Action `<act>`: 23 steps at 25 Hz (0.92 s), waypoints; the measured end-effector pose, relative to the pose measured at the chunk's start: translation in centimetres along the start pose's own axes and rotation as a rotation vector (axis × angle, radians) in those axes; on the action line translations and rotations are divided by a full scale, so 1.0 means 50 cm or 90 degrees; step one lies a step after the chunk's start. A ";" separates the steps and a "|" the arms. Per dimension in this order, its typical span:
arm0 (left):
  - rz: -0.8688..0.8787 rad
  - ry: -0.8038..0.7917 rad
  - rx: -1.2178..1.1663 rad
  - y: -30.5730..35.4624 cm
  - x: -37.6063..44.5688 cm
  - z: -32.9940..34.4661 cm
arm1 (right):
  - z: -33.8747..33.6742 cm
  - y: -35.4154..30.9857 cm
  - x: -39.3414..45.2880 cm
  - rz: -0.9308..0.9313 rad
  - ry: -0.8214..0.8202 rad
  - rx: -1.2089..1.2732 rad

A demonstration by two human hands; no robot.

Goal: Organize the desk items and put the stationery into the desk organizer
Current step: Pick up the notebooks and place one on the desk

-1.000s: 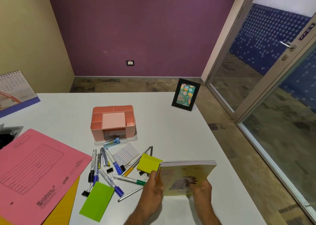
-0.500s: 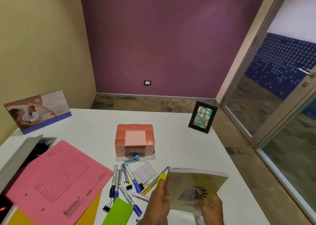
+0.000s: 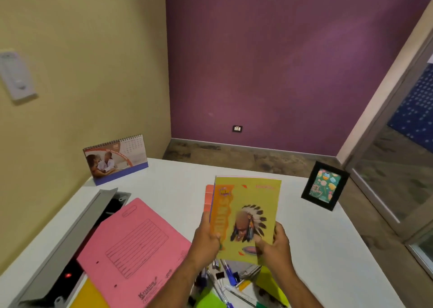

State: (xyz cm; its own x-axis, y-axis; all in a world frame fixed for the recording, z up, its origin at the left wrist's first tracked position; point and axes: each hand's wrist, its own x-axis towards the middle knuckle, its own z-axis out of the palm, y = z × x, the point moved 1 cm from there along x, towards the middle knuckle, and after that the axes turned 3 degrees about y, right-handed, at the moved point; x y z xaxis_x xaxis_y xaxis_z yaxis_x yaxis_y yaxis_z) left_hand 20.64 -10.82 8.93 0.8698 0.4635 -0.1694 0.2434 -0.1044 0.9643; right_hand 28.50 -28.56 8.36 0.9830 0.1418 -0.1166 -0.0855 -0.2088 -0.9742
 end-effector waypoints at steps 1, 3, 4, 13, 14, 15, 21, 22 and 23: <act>-0.007 0.024 -0.006 0.005 0.012 -0.030 | 0.030 -0.008 0.013 -0.008 -0.008 -0.012; -0.023 0.067 -0.012 0.013 0.037 -0.088 | 0.097 -0.028 0.035 -0.005 -0.038 -0.026; -0.027 0.090 -0.014 0.019 0.051 -0.117 | 0.132 -0.040 0.045 0.005 -0.056 -0.029; -0.027 0.254 0.063 0.011 0.227 -0.325 | 0.411 -0.099 0.173 0.037 -0.119 -0.095; -0.034 0.253 0.079 0.002 0.255 -0.343 | 0.440 -0.098 0.192 0.048 -0.119 -0.096; -0.041 0.254 0.088 -0.006 0.281 -0.359 | 0.467 -0.096 0.210 0.059 -0.117 -0.098; -0.095 0.263 0.114 -0.069 0.441 -0.416 | 0.603 -0.058 0.329 0.106 -0.094 -0.103; -0.104 0.265 0.121 -0.085 0.466 -0.419 | 0.621 -0.045 0.350 0.102 -0.090 -0.118; -0.112 0.269 0.128 -0.100 0.487 -0.421 | 0.636 -0.039 0.364 0.104 -0.084 -0.130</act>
State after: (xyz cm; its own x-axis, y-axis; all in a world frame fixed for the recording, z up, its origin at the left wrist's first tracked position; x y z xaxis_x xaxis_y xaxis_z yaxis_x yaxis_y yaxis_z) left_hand 31.55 19.52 4.30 0.5686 0.8008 -0.1885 0.4843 -0.1406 0.8635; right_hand 41.41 5.19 1.99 0.9284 0.2115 -0.3055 -0.1932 -0.4277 -0.8830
